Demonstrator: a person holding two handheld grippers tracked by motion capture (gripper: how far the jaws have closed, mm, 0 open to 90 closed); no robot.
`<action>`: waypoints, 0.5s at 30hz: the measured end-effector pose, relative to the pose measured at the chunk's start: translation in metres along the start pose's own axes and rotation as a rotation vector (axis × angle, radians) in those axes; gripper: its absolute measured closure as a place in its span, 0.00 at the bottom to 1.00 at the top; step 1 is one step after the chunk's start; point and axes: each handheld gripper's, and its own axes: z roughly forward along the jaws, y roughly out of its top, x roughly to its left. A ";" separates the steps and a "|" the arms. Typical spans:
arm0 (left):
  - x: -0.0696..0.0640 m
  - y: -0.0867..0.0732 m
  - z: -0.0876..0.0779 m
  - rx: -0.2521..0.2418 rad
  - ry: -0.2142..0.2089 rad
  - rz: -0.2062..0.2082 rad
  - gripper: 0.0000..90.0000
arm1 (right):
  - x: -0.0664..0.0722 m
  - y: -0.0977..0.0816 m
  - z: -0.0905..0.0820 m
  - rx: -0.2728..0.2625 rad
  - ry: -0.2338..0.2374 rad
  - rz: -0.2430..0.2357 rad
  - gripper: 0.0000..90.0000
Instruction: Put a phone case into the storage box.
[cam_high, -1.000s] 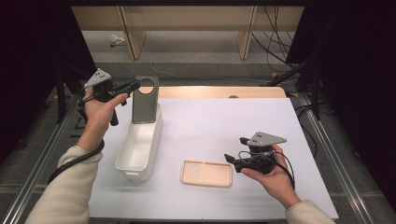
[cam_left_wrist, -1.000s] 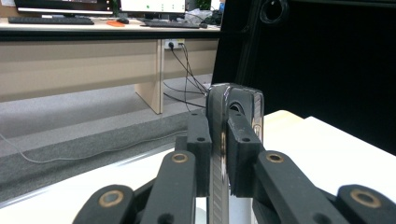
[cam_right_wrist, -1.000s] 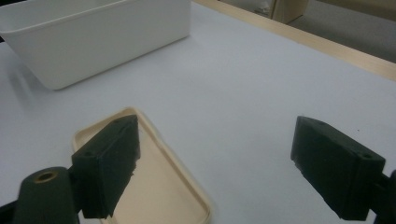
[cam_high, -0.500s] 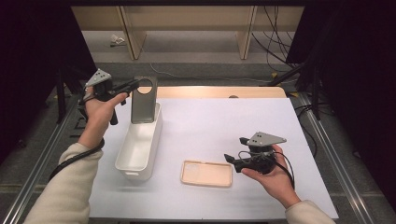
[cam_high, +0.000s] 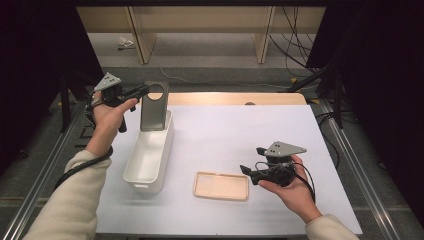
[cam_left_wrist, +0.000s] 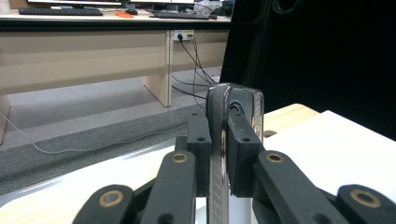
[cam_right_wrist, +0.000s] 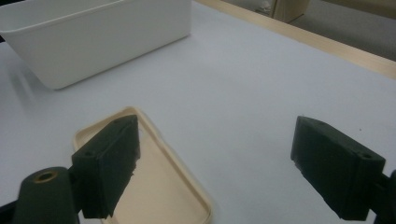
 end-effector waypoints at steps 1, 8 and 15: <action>0.000 0.000 0.000 0.001 0.001 0.005 0.90 | 0.000 0.000 0.000 0.000 0.001 0.000 0.18; 0.002 -0.001 0.003 0.002 -0.001 0.001 0.90 | 0.000 0.000 0.000 0.000 0.001 -0.001 0.18; 0.005 -0.005 0.007 0.010 0.006 -0.008 0.90 | 0.000 0.000 0.000 -0.001 0.000 -0.001 0.18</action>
